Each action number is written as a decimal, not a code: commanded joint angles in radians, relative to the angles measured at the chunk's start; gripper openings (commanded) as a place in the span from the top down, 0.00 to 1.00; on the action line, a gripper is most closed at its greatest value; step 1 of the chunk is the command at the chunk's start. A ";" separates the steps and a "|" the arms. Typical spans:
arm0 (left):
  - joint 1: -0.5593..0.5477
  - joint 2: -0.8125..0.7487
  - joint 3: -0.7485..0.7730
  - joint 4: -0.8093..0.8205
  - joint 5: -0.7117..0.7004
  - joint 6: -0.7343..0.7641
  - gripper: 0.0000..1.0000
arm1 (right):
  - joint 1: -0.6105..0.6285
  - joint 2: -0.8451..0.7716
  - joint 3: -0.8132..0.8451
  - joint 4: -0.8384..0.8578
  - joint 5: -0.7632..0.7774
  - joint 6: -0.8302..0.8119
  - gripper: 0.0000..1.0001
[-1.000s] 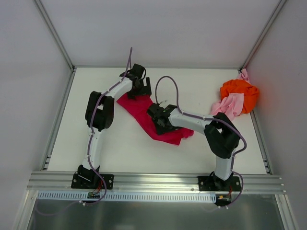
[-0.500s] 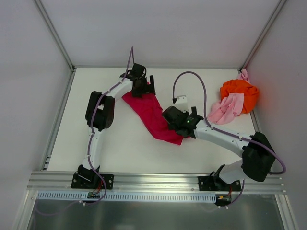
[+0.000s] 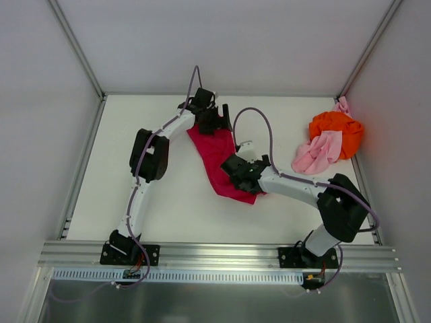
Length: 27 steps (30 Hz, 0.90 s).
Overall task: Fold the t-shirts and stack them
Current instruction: Rotate the tshirt 90 degrees
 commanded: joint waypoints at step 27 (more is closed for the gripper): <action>0.047 0.061 0.122 -0.008 0.047 -0.075 0.01 | 0.219 0.116 0.102 -0.145 -0.282 0.000 0.00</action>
